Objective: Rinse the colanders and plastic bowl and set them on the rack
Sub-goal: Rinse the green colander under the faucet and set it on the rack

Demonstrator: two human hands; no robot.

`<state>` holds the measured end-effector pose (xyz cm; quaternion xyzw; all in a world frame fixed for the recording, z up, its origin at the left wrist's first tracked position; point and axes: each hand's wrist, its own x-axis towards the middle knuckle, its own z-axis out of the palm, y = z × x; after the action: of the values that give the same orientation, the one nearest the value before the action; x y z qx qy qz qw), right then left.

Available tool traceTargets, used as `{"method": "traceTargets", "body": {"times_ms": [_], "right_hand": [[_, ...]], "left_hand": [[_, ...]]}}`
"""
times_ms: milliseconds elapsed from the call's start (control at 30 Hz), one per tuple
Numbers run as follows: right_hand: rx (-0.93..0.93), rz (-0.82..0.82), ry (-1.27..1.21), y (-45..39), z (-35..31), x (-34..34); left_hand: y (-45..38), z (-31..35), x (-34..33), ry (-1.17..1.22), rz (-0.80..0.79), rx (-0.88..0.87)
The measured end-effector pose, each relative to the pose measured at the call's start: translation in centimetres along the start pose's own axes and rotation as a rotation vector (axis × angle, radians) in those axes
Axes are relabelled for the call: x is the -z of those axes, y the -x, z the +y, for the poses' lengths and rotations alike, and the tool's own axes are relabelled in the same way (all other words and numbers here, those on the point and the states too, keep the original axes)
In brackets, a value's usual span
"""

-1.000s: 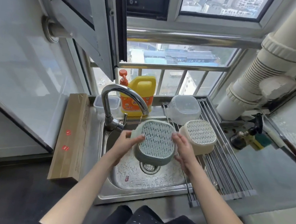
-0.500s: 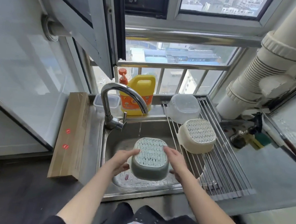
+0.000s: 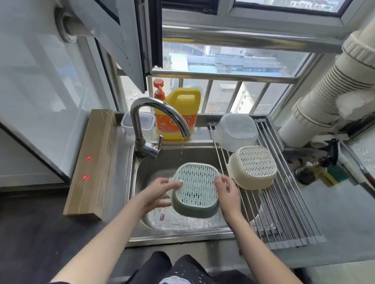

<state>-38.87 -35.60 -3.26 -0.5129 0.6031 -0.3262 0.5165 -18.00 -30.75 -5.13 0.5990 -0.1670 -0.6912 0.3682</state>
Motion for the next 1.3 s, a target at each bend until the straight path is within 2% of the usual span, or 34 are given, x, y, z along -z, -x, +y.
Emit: {"method": "traceTargets", "body": {"times_ms": [67, 100, 200, 233, 333, 500, 733, 933, 1133, 1300], "right_hand": [[0.114, 0.041, 0.008, 0.5, 0.4, -0.1], [0.106, 0.023, 0.078, 0.5, 0.8, 0.0], [-0.134, -0.202, 0.310, -0.2, 1.3, 0.5], [-0.172, -0.226, 0.331, -0.4, 1.6, 0.7], [-0.096, -0.128, 0.231, -0.4, 1.3, 0.9], [-0.029, 0.015, 0.184, -1.2, 3.9, 2.8], [-0.043, 0.188, 0.166, 1.1, 3.6, 10.0], [-0.159, 0.205, 0.183, -0.5, 6.2, 14.8], [-0.143, 0.174, 0.133, -2.5, 5.7, 17.4], [-0.097, 0.163, 0.231, -3.4, 6.2, 18.5]], "left_hand": [[0.1, 0.1, -0.3, 0.031, 0.033, -0.106], [0.1, -0.2, -0.2, 0.028, 0.037, -0.099], [0.6, -1.3, 0.1, -0.074, -0.015, 0.162], [0.8, -1.6, 0.2, -0.099, -0.022, 0.221], [0.2, -1.5, -0.2, -0.048, 0.005, 0.153], [0.5, -0.7, -3.0, -0.383, 0.064, 0.045], [-1.2, -1.0, -11.0, -0.588, -0.021, 0.025], [-2.8, -2.0, -17.8, -0.659, 0.067, 0.020], [-3.7, -2.1, -20.9, -0.656, 0.144, 0.050], [-4.2, -2.6, -22.3, -0.572, 0.249, 0.064]]}}
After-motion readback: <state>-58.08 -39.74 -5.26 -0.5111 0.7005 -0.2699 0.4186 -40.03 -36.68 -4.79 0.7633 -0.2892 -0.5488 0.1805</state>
